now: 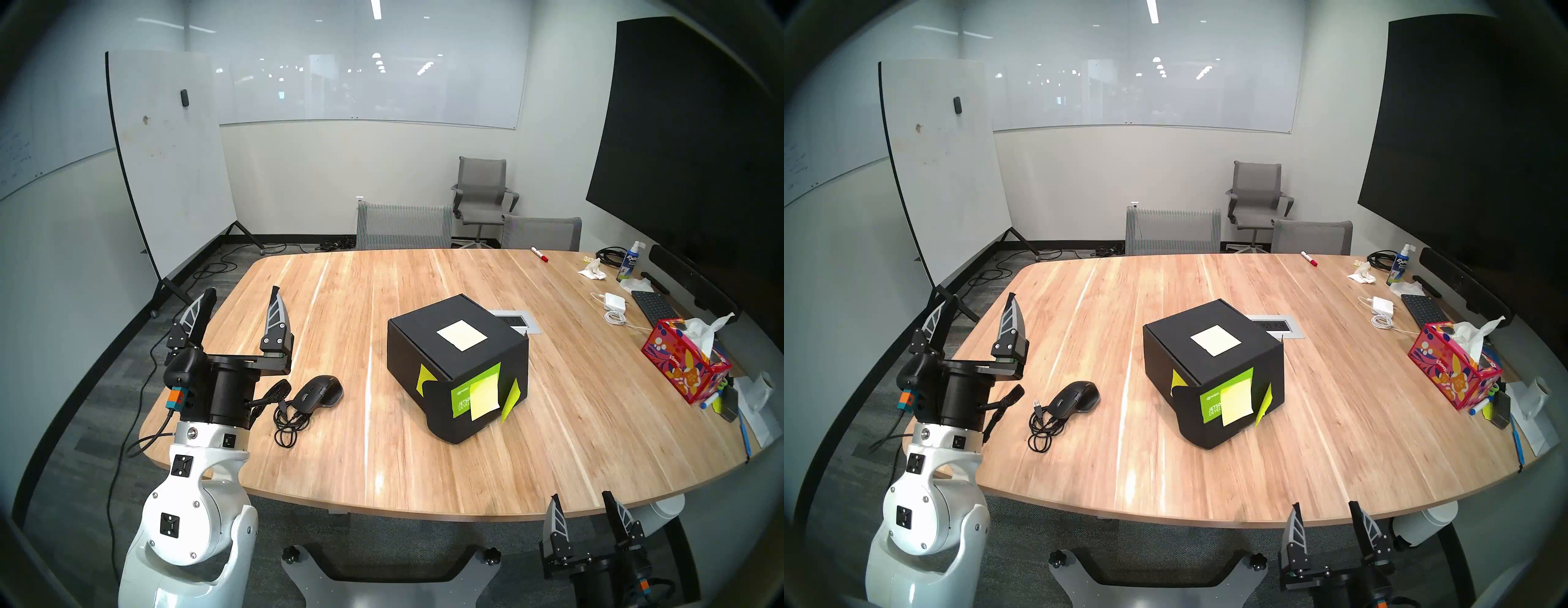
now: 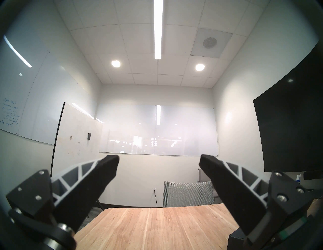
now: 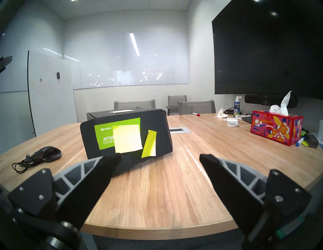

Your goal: Open the box and place the mouse inside

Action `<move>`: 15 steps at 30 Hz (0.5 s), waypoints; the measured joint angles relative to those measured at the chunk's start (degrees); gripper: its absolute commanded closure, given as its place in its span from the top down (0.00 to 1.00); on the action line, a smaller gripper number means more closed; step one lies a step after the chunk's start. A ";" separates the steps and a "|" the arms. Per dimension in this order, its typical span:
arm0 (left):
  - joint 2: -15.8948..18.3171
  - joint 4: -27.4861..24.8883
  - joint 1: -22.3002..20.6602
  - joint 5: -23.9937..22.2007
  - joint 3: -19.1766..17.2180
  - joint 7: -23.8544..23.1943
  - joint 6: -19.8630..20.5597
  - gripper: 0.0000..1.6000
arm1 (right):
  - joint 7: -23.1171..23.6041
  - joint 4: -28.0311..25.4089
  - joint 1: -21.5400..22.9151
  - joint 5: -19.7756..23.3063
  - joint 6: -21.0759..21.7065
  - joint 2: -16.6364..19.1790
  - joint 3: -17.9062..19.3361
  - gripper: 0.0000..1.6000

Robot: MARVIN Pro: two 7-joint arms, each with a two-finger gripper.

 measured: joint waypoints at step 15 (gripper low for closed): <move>0.00 0.00 0.00 0.00 0.00 0.00 0.00 1.00 | 0.53 0.03 0.19 0.28 -0.11 -0.29 0.02 1.00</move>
